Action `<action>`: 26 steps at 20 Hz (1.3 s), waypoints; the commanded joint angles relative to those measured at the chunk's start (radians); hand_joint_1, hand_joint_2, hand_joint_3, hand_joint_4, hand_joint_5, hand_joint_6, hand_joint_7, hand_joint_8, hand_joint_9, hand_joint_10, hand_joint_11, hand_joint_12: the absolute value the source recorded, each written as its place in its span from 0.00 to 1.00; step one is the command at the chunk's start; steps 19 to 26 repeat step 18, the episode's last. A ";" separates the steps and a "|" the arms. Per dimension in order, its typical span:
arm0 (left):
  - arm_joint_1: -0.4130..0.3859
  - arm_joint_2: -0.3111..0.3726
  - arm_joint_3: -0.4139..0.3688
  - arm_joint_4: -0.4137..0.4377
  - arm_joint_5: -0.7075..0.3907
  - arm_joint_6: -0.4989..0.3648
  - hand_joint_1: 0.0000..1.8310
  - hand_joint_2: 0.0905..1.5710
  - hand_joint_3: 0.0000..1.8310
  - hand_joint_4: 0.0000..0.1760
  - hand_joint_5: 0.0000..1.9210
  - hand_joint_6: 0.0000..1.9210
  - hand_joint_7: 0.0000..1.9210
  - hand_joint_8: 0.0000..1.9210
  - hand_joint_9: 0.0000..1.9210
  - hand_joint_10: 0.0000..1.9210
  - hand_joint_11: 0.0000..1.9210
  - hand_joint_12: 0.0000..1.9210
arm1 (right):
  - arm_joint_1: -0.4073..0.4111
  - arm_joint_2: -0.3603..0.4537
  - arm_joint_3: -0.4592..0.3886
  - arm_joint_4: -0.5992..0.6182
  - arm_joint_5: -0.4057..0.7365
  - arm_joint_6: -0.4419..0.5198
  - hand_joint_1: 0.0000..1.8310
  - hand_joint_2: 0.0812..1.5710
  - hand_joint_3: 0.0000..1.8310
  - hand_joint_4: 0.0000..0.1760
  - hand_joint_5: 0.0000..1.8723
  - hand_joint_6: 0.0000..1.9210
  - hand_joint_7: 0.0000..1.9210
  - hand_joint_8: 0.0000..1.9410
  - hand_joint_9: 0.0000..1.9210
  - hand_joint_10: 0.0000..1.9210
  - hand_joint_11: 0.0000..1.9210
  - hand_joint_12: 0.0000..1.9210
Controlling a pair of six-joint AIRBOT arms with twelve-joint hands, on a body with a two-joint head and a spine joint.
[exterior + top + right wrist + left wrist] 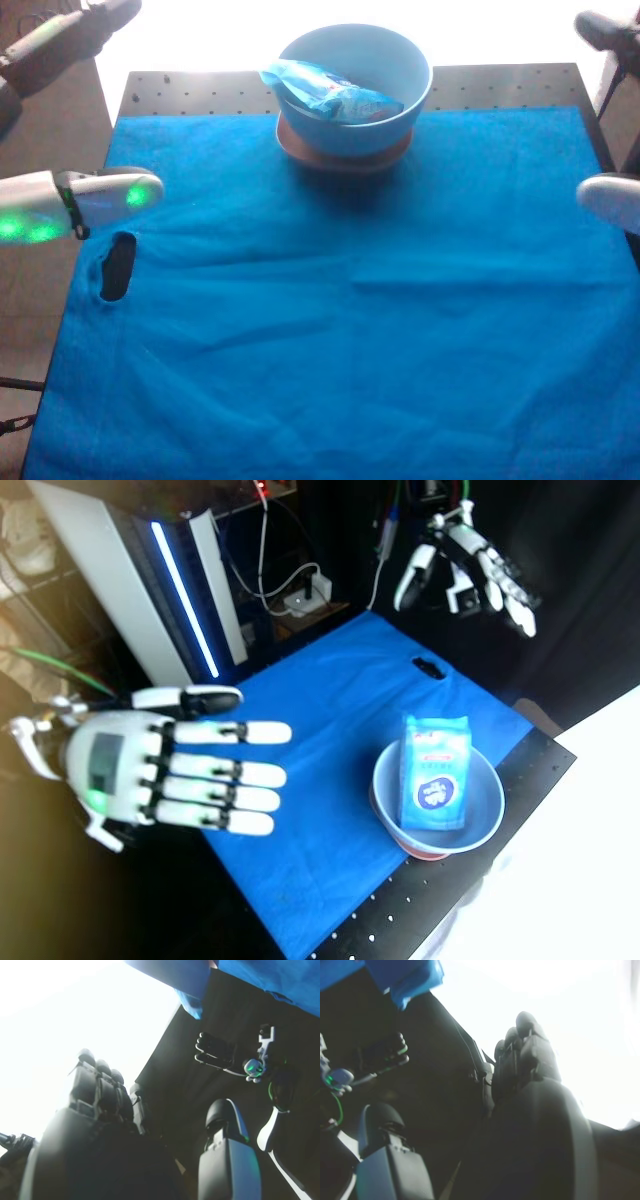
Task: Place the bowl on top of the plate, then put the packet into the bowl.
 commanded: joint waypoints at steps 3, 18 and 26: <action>0.022 -0.004 -0.023 -0.017 -0.244 -0.014 0.32 0.52 0.00 0.89 0.06 0.00 0.06 0.00 0.10 0.00 0.00 0.41 | -0.008 0.026 -0.021 0.047 0.249 0.006 0.25 0.60 0.00 1.00 0.00 0.00 0.00 0.00 0.00 0.00 0.02 0.01; 0.071 -0.006 -0.072 -0.010 -0.350 -0.049 0.22 0.60 0.00 0.64 0.00 0.00 0.02 0.00 0.09 0.00 0.01 0.37 | -0.011 0.027 -0.049 0.049 0.360 0.006 0.38 0.61 0.00 1.00 0.00 0.00 0.00 0.00 0.02 0.00 0.01 0.01; 0.071 -0.006 -0.072 -0.010 -0.350 -0.049 0.22 0.60 0.00 0.64 0.00 0.00 0.02 0.00 0.09 0.00 0.01 0.37 | -0.011 0.027 -0.049 0.049 0.360 0.006 0.38 0.61 0.00 1.00 0.00 0.00 0.00 0.00 0.02 0.00 0.01 0.01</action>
